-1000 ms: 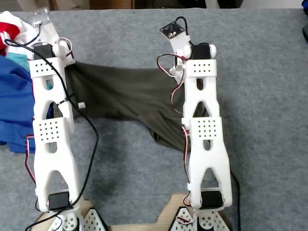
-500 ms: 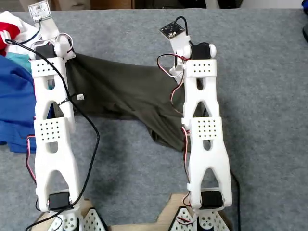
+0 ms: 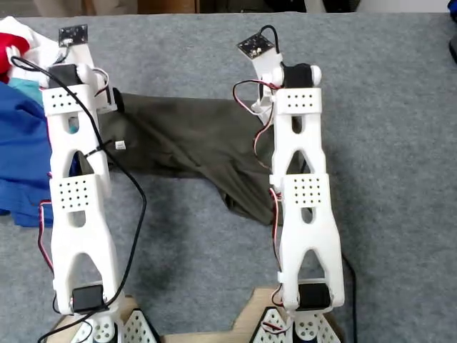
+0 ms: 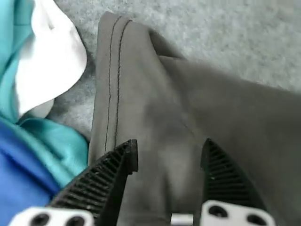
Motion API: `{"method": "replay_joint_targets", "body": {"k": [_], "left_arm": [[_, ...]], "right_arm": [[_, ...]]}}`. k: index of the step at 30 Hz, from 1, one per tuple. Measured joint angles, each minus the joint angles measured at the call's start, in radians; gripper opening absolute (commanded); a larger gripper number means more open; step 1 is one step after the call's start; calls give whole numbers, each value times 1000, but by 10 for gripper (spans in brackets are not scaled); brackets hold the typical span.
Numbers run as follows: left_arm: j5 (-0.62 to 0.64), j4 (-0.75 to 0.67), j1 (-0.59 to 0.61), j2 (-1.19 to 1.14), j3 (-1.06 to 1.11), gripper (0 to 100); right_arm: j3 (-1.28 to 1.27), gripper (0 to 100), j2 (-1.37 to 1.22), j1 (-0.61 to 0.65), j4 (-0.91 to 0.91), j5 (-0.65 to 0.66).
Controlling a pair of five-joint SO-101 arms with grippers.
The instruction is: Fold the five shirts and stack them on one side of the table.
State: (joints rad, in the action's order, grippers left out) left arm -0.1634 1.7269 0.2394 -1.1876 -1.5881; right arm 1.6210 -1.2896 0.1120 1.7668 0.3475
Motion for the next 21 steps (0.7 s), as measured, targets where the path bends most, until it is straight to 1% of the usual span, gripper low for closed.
{"method": "replay_joint_targets", "body": {"k": [3, 5, 8, 11, 17, 21], "left_arm": [[-15, 20, 2, 8, -17, 228], [-25, 21, 3, 54, 12, 227], [-51, 21, 9, 186, 135, 209], [-58, 23, 9, 345, 333, 197], [-61, 23, 9, 740, 847, 196], [-61, 23, 9, 1026, 1168, 198]], "right_arm": [[-28, 51, 87, -25, 2, 0], [-103, 51, 181, -44, 2, 11], [-285, 51, 353, -38, 2, 92], [-528, 51, 557, -41, 2, 193], [-1033, 52, 999, -29, 2, 404], [-1321, 51, 1191, -26, -21, 514]]}}
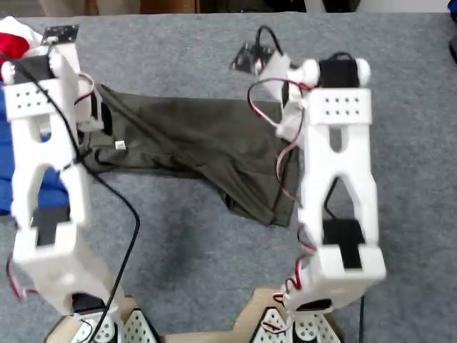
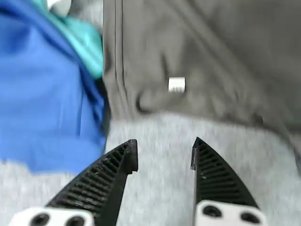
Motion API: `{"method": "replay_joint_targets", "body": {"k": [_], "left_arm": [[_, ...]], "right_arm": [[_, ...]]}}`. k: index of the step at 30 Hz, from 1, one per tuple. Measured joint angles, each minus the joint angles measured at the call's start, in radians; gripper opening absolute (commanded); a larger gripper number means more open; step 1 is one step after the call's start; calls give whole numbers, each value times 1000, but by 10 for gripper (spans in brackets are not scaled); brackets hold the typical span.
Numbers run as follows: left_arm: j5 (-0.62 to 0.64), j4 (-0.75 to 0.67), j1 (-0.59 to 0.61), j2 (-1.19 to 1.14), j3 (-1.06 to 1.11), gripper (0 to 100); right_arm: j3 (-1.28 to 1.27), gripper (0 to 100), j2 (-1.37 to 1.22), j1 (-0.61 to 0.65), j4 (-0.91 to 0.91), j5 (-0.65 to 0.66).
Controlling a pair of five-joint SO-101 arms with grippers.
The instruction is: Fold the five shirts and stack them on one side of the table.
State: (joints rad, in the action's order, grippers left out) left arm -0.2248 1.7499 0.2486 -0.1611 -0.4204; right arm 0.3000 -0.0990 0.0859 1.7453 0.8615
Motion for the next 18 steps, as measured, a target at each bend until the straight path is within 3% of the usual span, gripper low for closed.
{"method": "replay_joint_targets", "body": {"k": [5, 12, 18], "left_arm": [[0, 0, 0, 364, 345, 200], [0, 0, -11, 858, 750, 200], [-26, 0, 75, 1145, 980, 201]], "right_arm": [[-334, 51, 123, 3, -68, 75], [-718, 48, 250, 3, -232, 81], [-848, 21, 325, 98, -279, -52]]}}
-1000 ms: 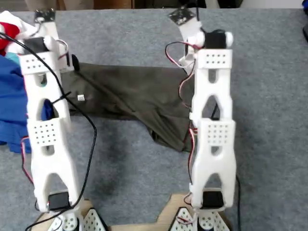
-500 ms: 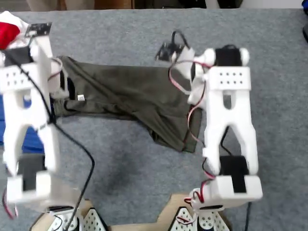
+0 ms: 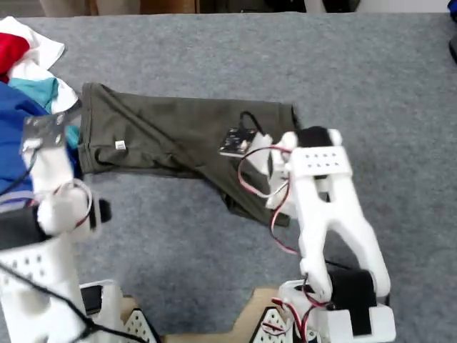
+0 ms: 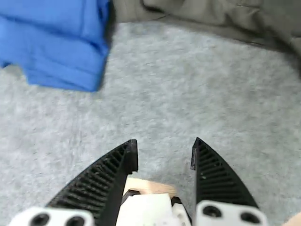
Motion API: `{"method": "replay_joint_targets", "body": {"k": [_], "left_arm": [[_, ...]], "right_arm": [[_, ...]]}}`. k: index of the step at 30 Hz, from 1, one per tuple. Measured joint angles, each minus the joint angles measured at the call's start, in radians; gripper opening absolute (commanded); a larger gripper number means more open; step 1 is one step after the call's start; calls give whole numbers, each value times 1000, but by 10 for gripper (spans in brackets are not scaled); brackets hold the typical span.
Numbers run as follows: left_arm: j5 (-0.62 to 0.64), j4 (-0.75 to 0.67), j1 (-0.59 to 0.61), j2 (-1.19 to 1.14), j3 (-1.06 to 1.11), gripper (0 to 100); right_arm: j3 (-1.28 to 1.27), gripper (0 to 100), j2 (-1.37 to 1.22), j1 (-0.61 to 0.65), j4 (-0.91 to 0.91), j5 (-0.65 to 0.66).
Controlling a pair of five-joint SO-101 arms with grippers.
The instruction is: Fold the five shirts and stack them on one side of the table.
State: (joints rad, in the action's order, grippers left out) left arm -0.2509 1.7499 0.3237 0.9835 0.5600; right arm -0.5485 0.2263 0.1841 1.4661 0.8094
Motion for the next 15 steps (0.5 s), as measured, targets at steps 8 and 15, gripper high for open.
{"method": "replay_joint_targets", "body": {"k": [8, 15], "left_arm": [[-114, 0, 163, 83, 31, 201], [-118, 0, 167, 84, 37, 201]], "right_arm": [[41, 21, -20, 92, -97, -282], [298, 19, -279, 94, -107, -462]]}}
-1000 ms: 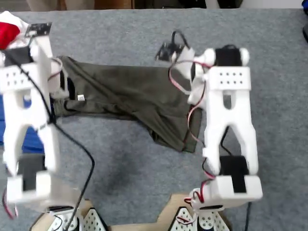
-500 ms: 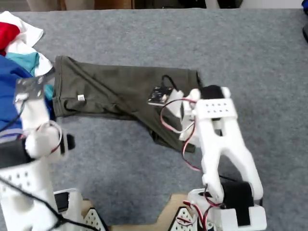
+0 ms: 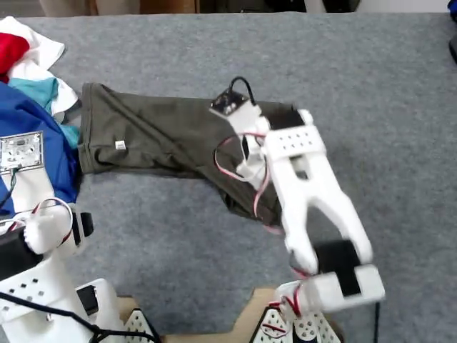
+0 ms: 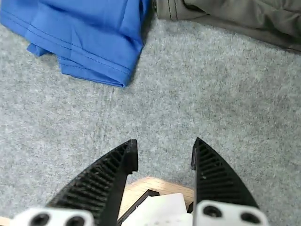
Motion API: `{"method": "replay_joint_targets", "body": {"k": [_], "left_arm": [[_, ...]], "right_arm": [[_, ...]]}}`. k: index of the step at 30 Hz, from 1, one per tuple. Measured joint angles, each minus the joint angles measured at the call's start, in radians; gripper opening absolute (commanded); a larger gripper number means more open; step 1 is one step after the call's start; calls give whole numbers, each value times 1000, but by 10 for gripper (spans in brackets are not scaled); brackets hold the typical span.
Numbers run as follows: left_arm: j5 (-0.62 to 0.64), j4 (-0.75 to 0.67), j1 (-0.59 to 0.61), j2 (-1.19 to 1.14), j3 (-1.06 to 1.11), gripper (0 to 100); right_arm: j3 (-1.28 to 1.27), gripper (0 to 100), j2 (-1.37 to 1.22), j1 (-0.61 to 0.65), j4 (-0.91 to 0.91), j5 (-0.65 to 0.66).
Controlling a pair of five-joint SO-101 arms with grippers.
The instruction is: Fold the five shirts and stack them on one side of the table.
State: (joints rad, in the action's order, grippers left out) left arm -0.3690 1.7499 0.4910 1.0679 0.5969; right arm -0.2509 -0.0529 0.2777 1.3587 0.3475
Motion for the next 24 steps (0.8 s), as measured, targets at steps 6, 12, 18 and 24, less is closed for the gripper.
{"method": "replay_joint_targets", "body": {"k": [6, 12, 18, 24], "left_arm": [[0, 0, 0, 8, 0, 201], [0, 0, 0, 8, 3, 201], [0, 0, 0, 8, 3, 201], [0, 0, 0, 6, 18, 201]], "right_arm": [[215, 19, -261, -87, 21, -32], [350, 22, -310, -203, 83, -32], [434, 47, -311, -242, 84, -32], [534, 144, -339, -247, 106, -163]]}}
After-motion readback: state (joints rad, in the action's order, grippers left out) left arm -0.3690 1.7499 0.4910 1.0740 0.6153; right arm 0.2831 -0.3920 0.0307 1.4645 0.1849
